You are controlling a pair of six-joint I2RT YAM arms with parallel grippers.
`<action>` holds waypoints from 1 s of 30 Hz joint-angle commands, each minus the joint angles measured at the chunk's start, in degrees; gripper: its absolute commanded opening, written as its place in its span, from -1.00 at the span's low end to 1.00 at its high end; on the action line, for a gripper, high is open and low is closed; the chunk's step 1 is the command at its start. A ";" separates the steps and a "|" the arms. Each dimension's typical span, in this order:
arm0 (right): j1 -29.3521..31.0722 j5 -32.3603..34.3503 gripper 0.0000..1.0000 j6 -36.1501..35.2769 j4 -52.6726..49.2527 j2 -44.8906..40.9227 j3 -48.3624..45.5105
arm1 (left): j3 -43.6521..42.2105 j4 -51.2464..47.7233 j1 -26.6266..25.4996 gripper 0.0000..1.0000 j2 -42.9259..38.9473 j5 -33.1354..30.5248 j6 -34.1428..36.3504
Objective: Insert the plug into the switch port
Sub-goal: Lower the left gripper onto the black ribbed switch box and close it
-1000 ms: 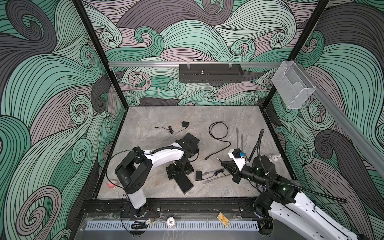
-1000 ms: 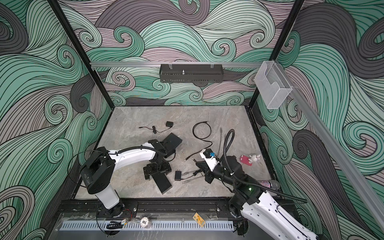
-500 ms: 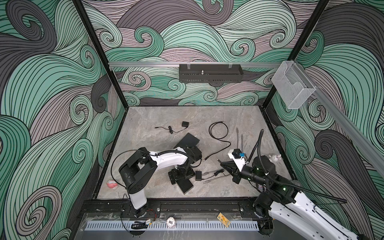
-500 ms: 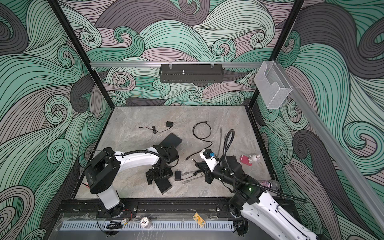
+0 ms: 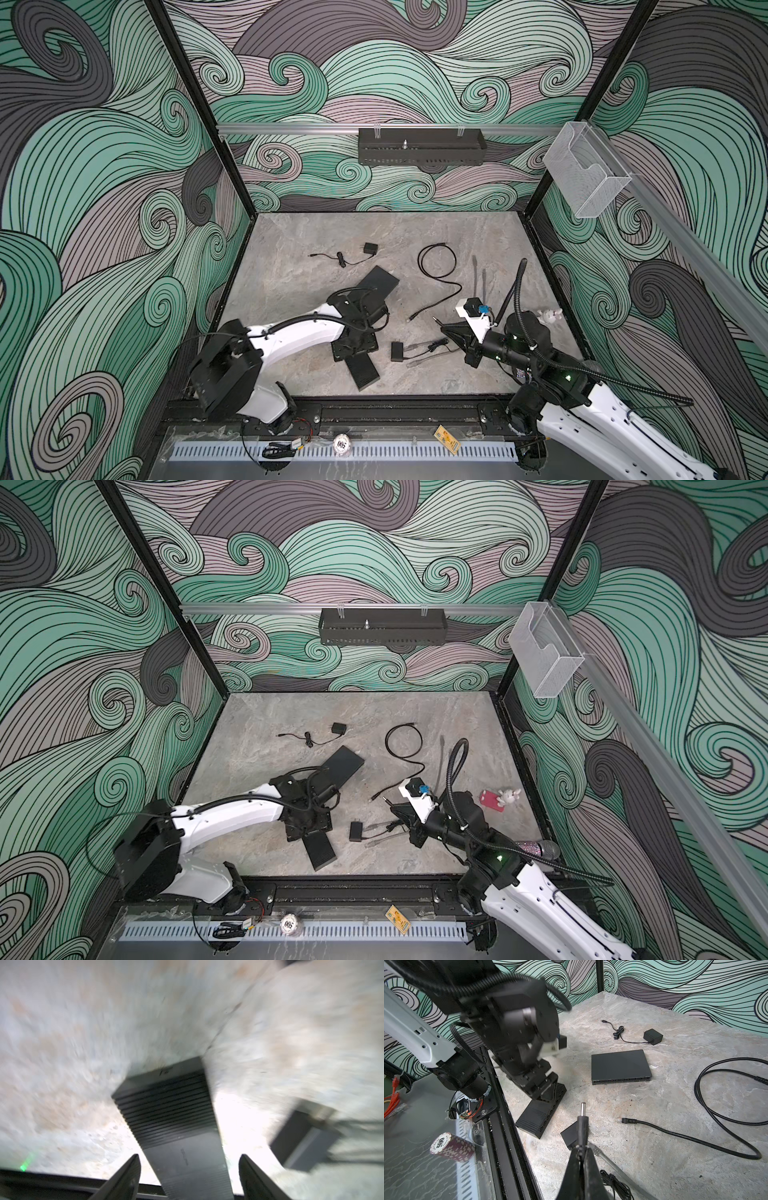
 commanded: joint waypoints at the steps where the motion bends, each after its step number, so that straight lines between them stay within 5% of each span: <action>1: 0.42 -0.66 -1.00 -0.37 1.44 0.02 0.57 | 7.14 -1.39 1.56 0.52 -6.76 -4.99 23.56; 4: 0.48 -0.78 -1.00 -0.29 2.60 0.38 0.17 | 13.39 -5.72 1.65 0.53 -8.89 -5.74 36.28; 6: 0.42 -1.19 -1.00 -0.36 2.66 0.96 0.43 | 16.56 -10.26 1.99 0.84 -7.79 -8.78 35.18; 9: 0.49 -1.58 -1.00 -0.46 2.22 1.04 0.74 | 15.65 -14.84 2.20 0.97 -5.77 -9.22 22.39; 12: 0.55 -1.38 -1.00 -0.22 2.43 0.09 0.20 | 8.39 -12.22 2.21 0.97 -3.93 0.03 6.83; 17: 0.56 -1.97 -1.00 0.24 2.47 -0.67 -0.35 | -5.43 3.61 0.53 0.97 -2.90 10.83 -11.07; 22: 0.59 -2.19 -1.00 0.20 1.95 -1.66 -0.35 | -6.44 5.19 0.24 0.97 -3.34 6.45 -16.43; 30: 0.68 -1.87 -1.00 0.15 1.68 -2.37 -0.26 | -8.57 12.82 0.20 0.97 0.99 9.46 -23.84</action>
